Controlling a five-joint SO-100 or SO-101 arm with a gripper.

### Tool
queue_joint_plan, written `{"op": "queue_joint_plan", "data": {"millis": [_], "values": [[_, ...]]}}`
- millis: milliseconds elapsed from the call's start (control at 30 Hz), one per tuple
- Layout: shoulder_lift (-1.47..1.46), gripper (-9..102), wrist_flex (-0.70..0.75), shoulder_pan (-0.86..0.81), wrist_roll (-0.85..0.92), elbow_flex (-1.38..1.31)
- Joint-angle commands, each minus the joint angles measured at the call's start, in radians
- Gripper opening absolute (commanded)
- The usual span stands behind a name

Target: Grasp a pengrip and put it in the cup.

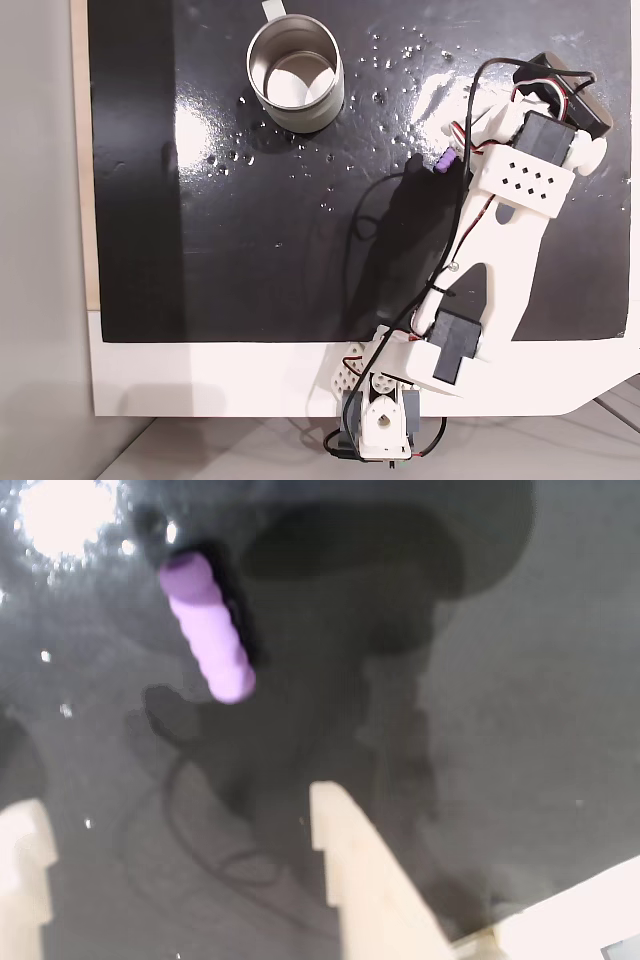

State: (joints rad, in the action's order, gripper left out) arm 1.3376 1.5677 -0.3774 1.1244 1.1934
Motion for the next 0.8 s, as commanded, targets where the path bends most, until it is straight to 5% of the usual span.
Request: {"op": "queue_joint_plan", "data": {"millis": [0,767], "values": [[-0.04,27,0.005,0.002,0.006,-0.101],[-0.405,25,0.038,0.034,0.0,-0.319]]}}
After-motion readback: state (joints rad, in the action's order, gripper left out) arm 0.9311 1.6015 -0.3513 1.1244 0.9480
